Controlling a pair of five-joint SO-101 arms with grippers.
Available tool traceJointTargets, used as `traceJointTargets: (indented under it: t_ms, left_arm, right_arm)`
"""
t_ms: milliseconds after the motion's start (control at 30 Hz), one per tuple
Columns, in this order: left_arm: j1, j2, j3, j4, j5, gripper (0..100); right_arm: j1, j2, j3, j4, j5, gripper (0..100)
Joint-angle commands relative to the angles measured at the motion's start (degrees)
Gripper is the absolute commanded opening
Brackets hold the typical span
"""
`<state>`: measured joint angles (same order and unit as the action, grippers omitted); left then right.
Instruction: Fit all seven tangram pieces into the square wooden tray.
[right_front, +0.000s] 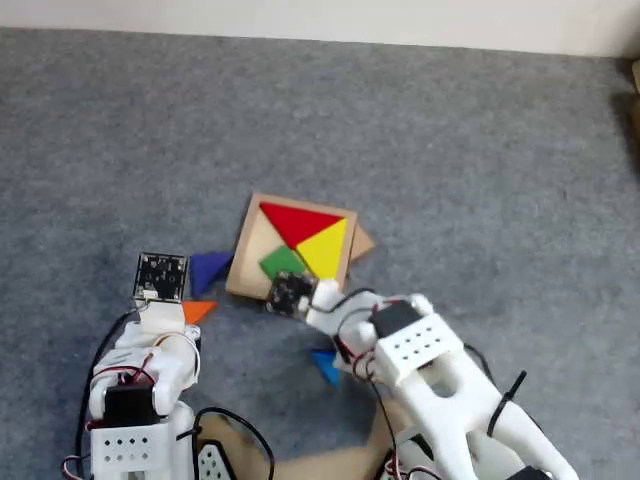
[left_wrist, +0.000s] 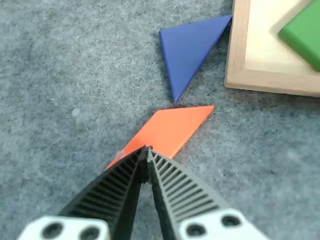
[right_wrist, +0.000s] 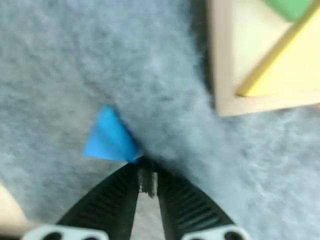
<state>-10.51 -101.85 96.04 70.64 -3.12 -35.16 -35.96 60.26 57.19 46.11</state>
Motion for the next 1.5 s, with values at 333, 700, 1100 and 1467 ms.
traceJointTargets:
  t_ms: [333, 700, 1100, 1467]
  left_arm:
    - [0.48, -2.51, 1.10, 0.09, -0.44, 0]
    - [0.48, -2.51, 1.10, 0.09, -0.44, 0]
    - [0.48, -2.51, 1.10, 0.09, -0.44, 0]
    - [0.48, -2.51, 1.10, 0.09, -0.44, 0]
  right_arm:
    - [1.27, -0.66, -25.89, 25.89, -14.77, 0.5]
    - [0.57, -7.87, -21.41, 31.87, -27.16, 0.5]
    - [-12.44, -15.43, 6.46, 16.48, -38.86, 0.9]
    - [-15.78, -6.02, 4.35, 19.21, -38.68, 0.8]
